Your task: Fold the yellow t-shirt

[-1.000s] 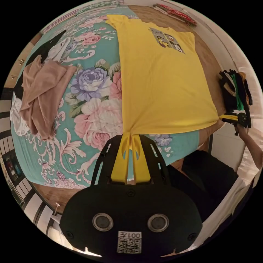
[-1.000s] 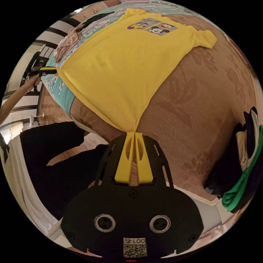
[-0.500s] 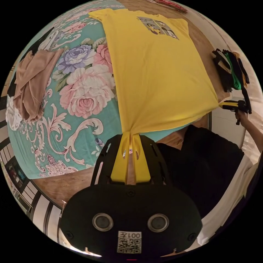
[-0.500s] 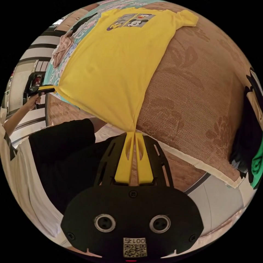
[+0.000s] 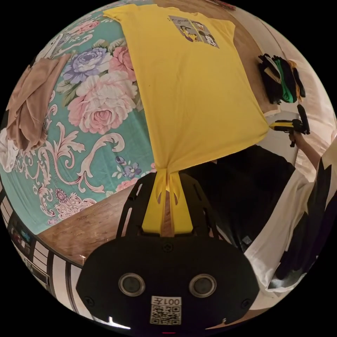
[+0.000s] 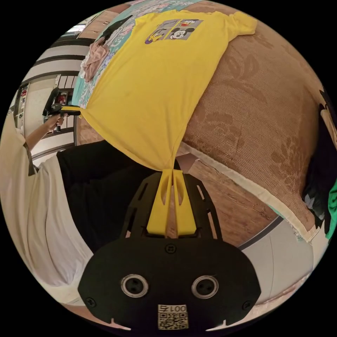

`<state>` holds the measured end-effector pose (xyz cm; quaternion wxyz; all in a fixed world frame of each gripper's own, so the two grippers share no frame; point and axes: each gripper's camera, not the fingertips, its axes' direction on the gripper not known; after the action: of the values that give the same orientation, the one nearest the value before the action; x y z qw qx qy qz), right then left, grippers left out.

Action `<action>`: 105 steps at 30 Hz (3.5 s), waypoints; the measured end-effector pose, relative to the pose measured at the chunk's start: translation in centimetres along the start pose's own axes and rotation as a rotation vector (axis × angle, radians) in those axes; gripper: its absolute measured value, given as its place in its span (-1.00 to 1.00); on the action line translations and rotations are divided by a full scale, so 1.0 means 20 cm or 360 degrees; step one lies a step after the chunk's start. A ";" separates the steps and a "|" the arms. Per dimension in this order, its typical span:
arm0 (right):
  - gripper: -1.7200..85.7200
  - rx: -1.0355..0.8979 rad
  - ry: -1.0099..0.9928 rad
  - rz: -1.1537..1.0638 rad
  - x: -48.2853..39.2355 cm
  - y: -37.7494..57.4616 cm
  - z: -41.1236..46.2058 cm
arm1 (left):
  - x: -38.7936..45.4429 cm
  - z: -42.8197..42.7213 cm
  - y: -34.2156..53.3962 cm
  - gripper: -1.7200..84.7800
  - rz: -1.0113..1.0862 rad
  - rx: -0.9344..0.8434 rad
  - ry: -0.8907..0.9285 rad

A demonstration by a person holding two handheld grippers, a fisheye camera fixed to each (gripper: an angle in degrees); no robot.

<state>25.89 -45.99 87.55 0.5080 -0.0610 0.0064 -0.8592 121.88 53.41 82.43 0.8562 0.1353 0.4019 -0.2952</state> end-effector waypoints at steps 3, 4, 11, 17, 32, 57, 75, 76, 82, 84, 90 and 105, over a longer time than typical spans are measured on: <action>-0.95 -0.0054 0.0006 0.0003 0.03 -0.06 0.01 | -0.07 0.01 -0.07 -0.98 0.0031 -0.0075 -0.0031; -0.95 -0.0059 0.0004 0.0000 0.03 -0.08 0.01 | -0.11 0.01 -0.12 -0.98 0.0010 -0.0075 -0.0048; -0.91 -0.0297 0.0102 -0.0273 -0.01 -0.15 -0.10 | -0.38 -0.10 -0.21 -0.90 -0.0190 -0.0005 0.0200; -0.76 0.0348 0.0736 -0.0483 0.08 -0.61 -0.88 | -0.28 -0.57 -0.67 -0.89 0.0051 0.0467 -0.0036; -0.90 -0.0468 0.0850 -0.1455 0.68 -2.19 -1.32 | 0.20 -0.53 -2.86 -0.93 0.0457 0.0629 -0.0364; -0.95 -0.0634 0.0222 -0.1138 0.99 -2.37 -1.79 | 0.26 -0.83 -3.47 -0.96 0.0407 0.0814 -0.0368; -0.71 0.0038 0.0654 -0.0894 0.90 -2.31 -1.94 | 0.40 -1.01 -4.34 -0.98 0.1147 0.0418 -0.0440; -0.73 0.0012 0.0669 -0.0904 0.89 -2.31 -1.91 | 0.40 -1.02 -4.37 -0.98 0.1104 0.0442 -0.0451; -0.93 0.0023 0.0794 -0.1053 0.82 -2.15 -1.83 | 0.40 -1.05 -4.45 -0.98 0.1007 0.0503 -0.0422; -0.93 0.0117 0.0721 -0.1062 0.79 -2.03 -1.89 | 0.41 -1.05 -4.47 -0.98 0.0985 0.0512 -0.0398; -0.81 0.0307 0.0564 -0.1000 0.86 -2.06 -1.97 | 0.50 -1.02 -4.52 -0.98 0.0961 0.0538 -0.0395; -0.92 0.0127 0.0536 -0.1228 0.74 -2.11 -1.86 | 0.68 -0.97 -4.60 -0.98 0.0916 0.0561 -0.0351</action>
<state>-22.05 -40.33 55.17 0.1428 0.1022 0.0327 -0.9839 60.38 -15.36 60.10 0.9060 0.3560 0.1953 -0.1195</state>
